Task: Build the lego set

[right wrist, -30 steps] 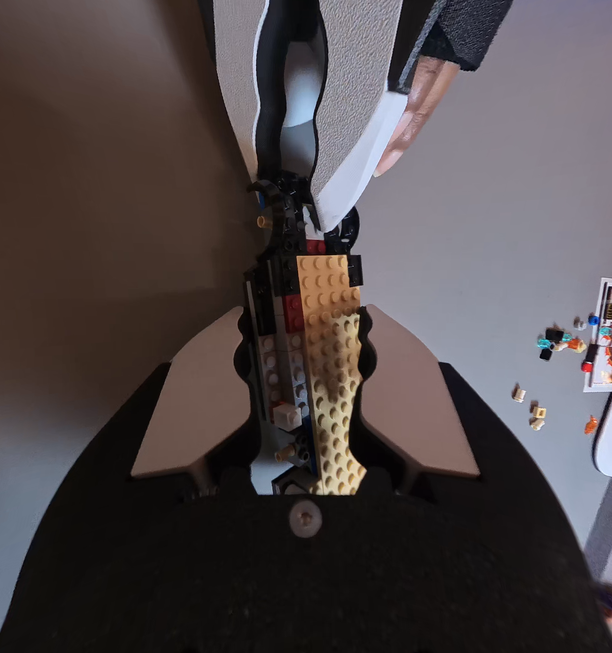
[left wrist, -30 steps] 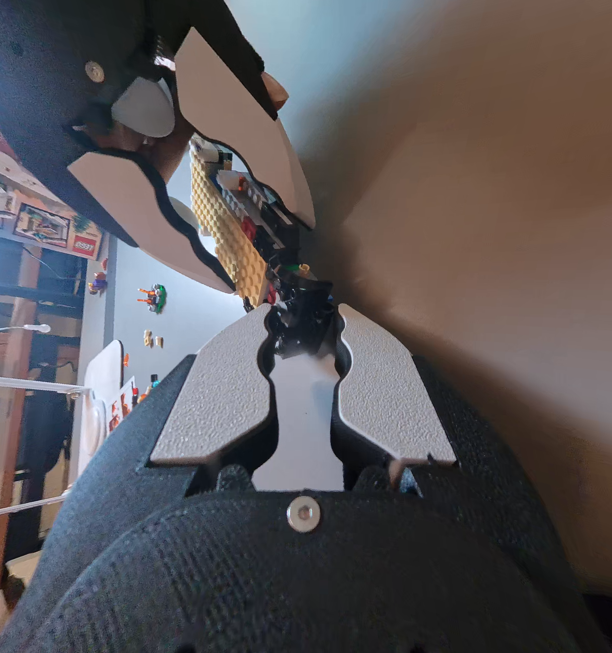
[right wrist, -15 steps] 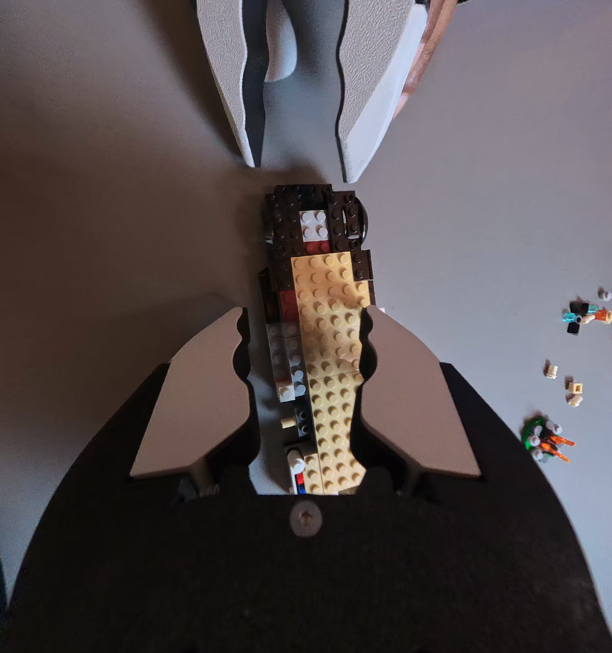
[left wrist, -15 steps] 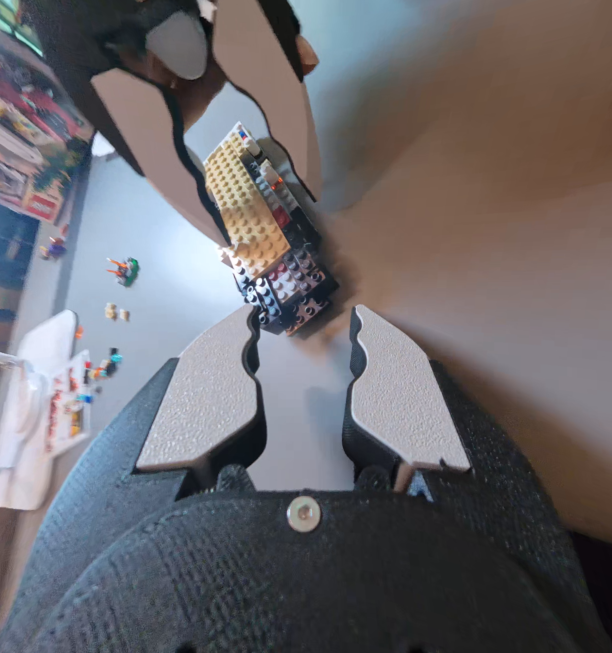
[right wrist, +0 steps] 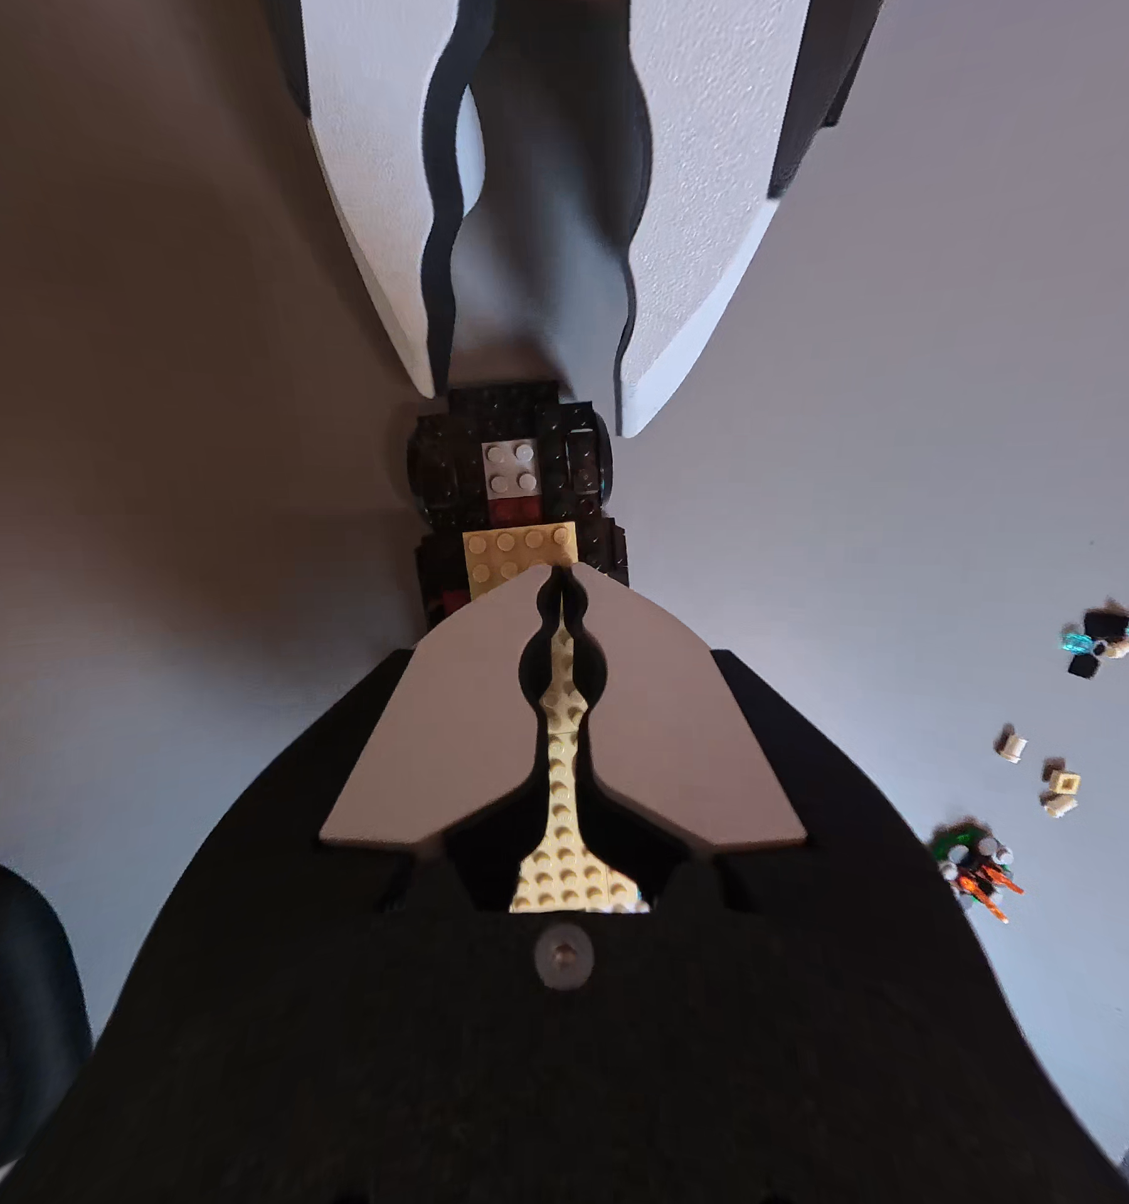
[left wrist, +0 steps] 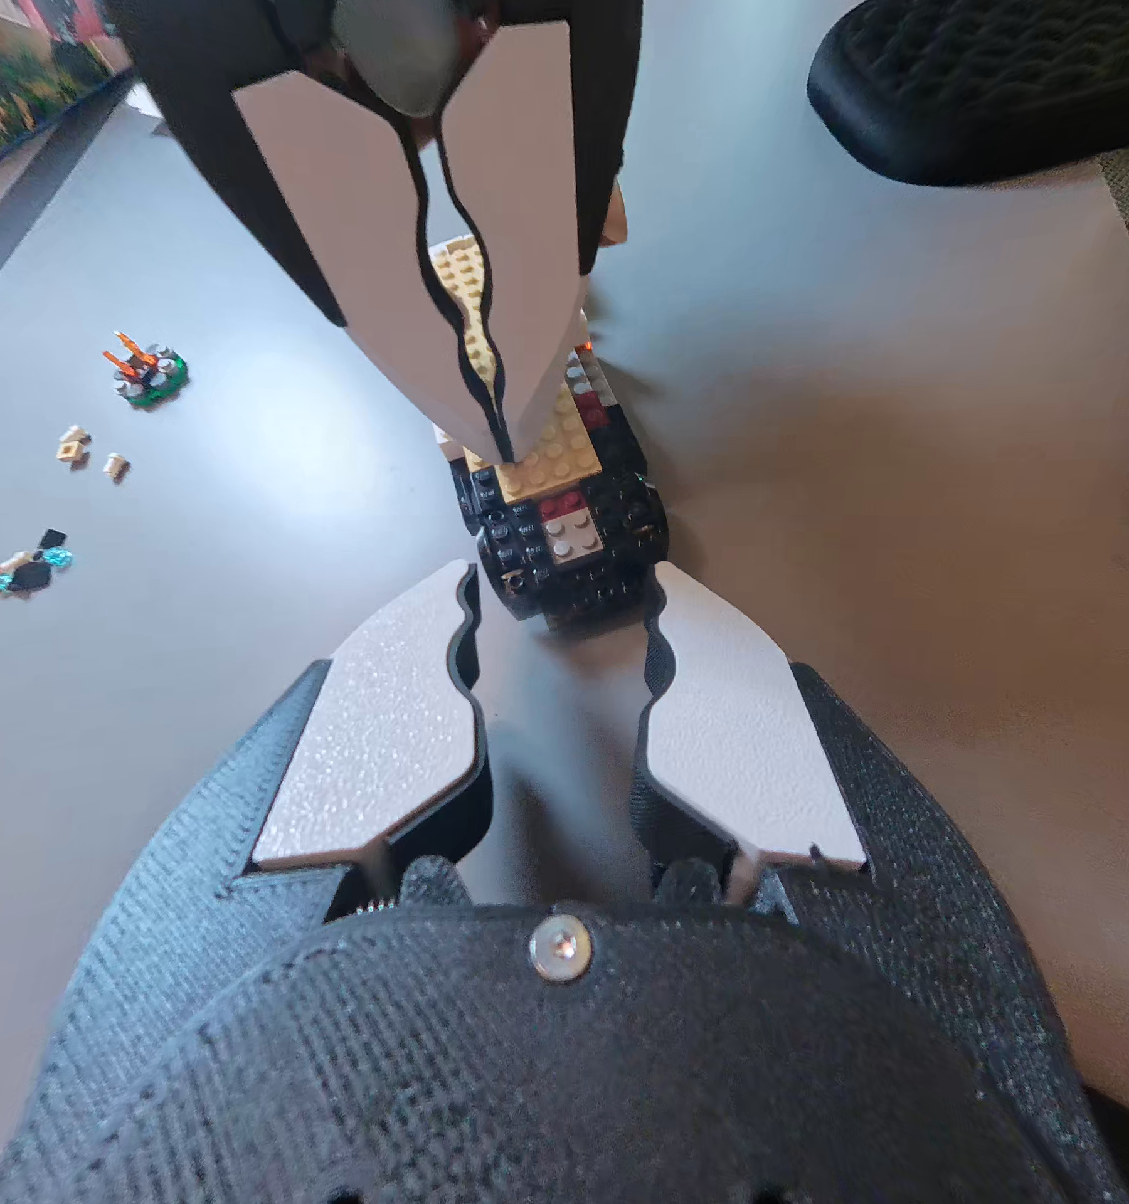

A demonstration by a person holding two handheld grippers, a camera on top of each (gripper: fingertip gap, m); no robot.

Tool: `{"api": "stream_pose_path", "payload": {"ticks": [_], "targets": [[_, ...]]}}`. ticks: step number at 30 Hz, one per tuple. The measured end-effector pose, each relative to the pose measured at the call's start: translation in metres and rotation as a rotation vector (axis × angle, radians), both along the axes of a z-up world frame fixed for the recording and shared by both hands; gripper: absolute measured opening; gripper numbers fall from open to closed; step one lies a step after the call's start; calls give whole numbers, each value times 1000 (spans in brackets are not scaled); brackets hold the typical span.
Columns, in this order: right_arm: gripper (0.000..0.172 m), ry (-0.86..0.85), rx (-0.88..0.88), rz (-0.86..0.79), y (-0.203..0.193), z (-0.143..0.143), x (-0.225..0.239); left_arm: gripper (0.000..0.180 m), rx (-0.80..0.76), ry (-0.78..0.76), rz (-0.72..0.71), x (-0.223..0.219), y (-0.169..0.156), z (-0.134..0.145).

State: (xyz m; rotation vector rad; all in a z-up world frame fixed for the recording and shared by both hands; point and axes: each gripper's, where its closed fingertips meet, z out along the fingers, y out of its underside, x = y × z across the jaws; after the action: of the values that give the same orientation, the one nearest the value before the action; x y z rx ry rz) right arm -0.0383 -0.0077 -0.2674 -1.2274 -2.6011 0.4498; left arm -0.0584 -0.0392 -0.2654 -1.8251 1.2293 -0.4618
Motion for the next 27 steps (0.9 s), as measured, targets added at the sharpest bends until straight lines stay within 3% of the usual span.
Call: {"api": "stream_pose_path", "payload": {"ticks": [12,27], "targets": [[1,-229,69,26,0,-3,2,50,-10,-16,-5,2,-3,-3],[1,-142,131,-8,0,-3,1,49,-6,-10,14,0,-3,-4]]}}
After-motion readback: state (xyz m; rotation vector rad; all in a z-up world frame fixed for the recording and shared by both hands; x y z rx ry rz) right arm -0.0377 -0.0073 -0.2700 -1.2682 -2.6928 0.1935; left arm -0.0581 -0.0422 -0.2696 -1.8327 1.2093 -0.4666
